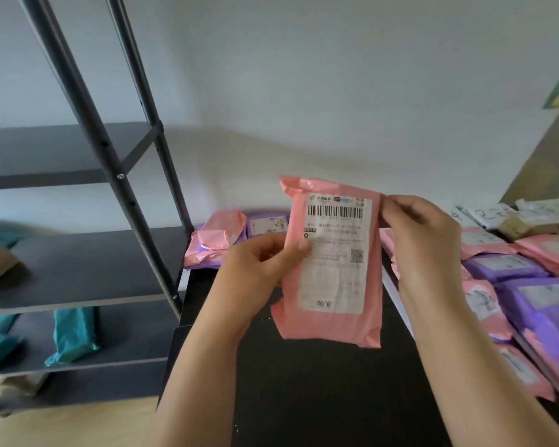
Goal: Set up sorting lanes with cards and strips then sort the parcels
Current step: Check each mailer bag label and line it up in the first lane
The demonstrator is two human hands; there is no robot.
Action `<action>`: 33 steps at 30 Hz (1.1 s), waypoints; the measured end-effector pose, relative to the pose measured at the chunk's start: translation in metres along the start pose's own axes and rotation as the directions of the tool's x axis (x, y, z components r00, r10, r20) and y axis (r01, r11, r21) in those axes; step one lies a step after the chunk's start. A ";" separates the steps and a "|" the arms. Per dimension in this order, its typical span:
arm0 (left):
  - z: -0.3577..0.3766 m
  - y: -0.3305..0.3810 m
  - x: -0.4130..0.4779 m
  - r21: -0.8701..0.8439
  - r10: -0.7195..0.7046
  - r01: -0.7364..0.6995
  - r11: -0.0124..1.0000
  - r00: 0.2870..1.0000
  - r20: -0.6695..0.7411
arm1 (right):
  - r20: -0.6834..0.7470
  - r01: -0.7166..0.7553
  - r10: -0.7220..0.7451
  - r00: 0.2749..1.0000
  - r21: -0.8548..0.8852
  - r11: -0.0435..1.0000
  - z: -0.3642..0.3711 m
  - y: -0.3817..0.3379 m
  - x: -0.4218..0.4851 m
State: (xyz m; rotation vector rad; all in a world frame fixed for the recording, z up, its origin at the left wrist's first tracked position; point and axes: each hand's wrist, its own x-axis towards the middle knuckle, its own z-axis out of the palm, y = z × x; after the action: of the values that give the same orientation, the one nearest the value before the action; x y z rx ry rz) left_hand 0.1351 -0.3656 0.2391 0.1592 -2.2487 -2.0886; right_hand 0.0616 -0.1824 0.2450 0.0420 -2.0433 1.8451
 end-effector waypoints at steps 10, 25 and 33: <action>-0.003 0.010 0.001 -0.252 0.030 -0.113 0.961 0.950 -0.310 | 0.277 -0.011 0.020 0.961 -0.031 0.999 0.002 0.007 -0.023; 0.002 0.009 0.001 -0.278 0.007 -0.123 0.953 0.923 -0.384 | 0.285 0.016 -0.034 0.958 0.065 0.998 0.006 0.009 -0.030; 0.005 0.008 0.002 -0.250 0.015 -0.120 0.961 0.922 -0.387 | 0.169 0.005 -0.013 0.986 0.046 0.999 0.000 0.005 -0.026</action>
State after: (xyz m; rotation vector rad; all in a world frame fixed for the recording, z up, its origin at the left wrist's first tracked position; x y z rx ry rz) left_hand 0.1324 -0.3606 0.2469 0.4244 -1.7073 -2.0827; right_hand 0.0841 -0.1875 0.2326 0.2276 -2.1081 1.9414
